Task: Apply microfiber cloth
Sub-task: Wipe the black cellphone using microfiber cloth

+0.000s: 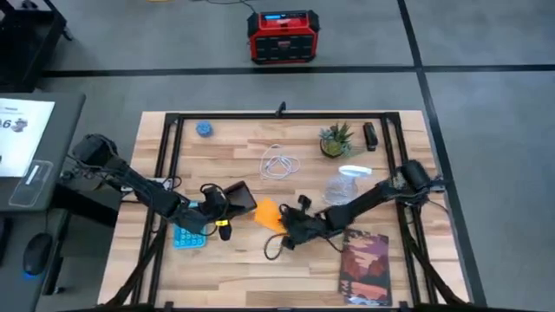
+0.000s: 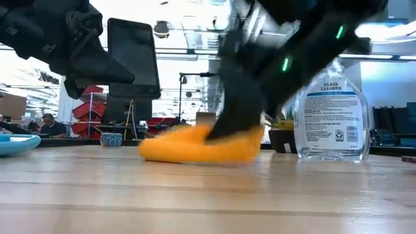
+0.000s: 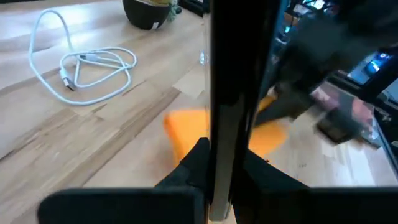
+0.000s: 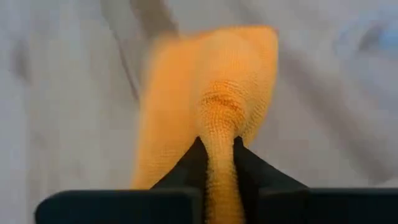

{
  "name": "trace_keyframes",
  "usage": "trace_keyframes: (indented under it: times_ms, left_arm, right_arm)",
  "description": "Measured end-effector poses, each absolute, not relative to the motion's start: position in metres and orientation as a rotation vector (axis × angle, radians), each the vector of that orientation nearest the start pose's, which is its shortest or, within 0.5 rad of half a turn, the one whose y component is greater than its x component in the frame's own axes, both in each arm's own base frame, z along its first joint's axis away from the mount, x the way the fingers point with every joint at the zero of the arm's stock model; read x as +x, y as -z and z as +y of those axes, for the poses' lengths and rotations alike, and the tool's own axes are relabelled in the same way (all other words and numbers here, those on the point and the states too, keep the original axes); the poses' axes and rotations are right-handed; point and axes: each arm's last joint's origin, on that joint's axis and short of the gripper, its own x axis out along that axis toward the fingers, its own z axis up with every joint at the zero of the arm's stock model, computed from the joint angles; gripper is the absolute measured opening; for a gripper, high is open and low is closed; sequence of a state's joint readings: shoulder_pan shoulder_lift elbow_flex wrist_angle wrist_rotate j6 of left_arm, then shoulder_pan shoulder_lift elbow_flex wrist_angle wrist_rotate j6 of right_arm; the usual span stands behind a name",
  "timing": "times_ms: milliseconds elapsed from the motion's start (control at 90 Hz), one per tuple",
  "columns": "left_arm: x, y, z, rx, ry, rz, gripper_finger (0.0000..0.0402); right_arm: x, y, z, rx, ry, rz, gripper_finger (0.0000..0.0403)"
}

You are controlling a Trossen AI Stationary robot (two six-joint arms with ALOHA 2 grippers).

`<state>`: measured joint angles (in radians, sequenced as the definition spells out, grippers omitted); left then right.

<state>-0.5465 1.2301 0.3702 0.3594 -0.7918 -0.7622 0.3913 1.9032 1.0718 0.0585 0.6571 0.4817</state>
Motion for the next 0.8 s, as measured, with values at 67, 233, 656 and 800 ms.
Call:
trace_keyframes:
  times_ms: [67,233,656,800]
  left_arm:
    - [0.195,-0.165,-0.095,-0.464,-0.334,0.277,0.0014]
    - [0.199,-0.165,-0.099,-0.495,-0.288,0.265,0.0013]
    - [0.221,-0.154,-0.105,-0.581,-0.195,0.183,0.0013]
    - [0.224,-0.157,-0.102,-0.596,-0.165,0.163,0.0013]
  right_arm:
    - [0.353,-0.173,0.135,0.039,0.382,0.522,0.0017]
    - [0.346,-0.222,0.151,-0.085,0.311,0.313,0.0016]
    - [0.373,-0.241,0.129,-0.298,0.246,0.148,0.0016]
    - [0.395,-0.231,0.123,-0.332,0.310,0.208,0.0016]
